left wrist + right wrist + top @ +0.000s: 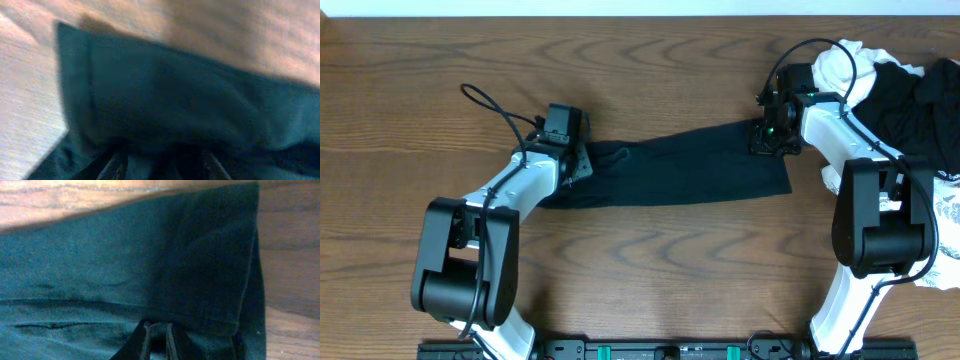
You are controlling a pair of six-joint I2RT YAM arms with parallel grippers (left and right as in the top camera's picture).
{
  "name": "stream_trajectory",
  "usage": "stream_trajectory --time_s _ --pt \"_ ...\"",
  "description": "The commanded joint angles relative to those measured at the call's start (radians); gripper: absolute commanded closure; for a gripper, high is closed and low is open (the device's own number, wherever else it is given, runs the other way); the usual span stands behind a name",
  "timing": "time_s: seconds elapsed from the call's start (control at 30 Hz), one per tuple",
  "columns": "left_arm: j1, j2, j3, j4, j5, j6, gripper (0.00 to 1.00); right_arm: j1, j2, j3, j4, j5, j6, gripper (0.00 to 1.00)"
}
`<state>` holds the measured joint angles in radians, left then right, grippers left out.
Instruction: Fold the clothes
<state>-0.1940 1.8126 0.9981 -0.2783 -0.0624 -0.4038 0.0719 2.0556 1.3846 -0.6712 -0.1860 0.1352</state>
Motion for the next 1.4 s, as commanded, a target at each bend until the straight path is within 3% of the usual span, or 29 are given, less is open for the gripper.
stream_trajectory --time_s 0.0,0.23,0.73,1.03,1.37 --pt "0.042 0.014 -0.006 0.036 -0.058 0.045 0.52 -0.002 -0.007 0.000 0.010 -0.006 0.056 0.84" --pt "0.093 0.014 0.000 0.113 -0.054 0.050 0.51 -0.034 -0.033 0.040 0.005 -0.032 0.078 0.73" --pt "0.094 0.014 0.008 0.105 -0.054 0.093 0.51 -0.189 -0.066 0.041 -0.151 -0.122 0.111 0.65" --pt "0.094 0.014 0.007 0.088 -0.054 0.093 0.51 -0.198 -0.056 0.029 -0.153 -0.245 0.073 0.36" --pt "0.094 0.014 0.007 0.071 -0.054 0.093 0.51 -0.191 0.027 0.020 -0.107 -0.268 0.073 0.29"
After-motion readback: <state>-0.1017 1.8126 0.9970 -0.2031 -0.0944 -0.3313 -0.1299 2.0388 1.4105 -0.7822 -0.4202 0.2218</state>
